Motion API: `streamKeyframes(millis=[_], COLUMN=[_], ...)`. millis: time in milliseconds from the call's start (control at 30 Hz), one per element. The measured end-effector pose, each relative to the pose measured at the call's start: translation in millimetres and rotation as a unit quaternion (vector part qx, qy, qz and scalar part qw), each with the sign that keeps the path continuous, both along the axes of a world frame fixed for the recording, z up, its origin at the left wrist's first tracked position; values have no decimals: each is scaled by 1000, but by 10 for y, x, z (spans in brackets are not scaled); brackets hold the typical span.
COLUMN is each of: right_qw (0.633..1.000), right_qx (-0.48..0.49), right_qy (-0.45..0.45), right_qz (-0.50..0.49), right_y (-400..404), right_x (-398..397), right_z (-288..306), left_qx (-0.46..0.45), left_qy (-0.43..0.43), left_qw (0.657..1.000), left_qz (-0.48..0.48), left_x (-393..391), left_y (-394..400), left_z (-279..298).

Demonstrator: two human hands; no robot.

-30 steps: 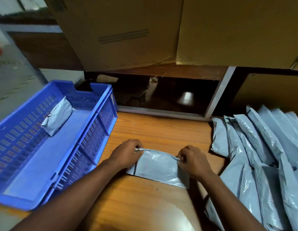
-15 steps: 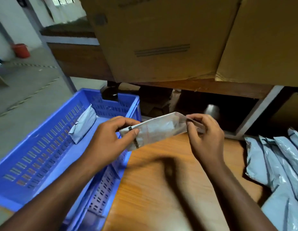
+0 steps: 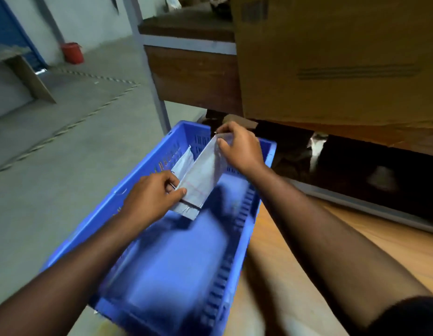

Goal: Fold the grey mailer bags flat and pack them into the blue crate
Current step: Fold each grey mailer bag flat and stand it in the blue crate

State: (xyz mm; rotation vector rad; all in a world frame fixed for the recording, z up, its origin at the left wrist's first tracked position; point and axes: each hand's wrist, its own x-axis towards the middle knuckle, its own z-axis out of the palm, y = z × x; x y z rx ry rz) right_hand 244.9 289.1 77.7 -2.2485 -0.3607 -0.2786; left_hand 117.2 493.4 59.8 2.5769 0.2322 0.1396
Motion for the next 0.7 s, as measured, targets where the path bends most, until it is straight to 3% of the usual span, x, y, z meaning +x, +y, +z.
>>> streamKeyframes(millis=[100,300,467,600,700], right_qw=[996,968,872,858,884], right_qx=[-10,86,86,83,85], right_qy=[87,211,482,506,458], right_qz=[-5,-110,25,40,33], right_y=[332,749,962,1142,1195], right_x=[184,196,169,145,194], right_z=[-251,-593,-662,-785,-976], left_qx=[38,86,156,180,217], left_qy=[40,61,82,73,61], left_qw=[998,994,984,977,964], left_qz=[11,22,-8,-88,-139], left_x=[185,492,514,522,514], left_y=[191,304,325,383,476], left_z=[-202,-508,-611,-671,-749])
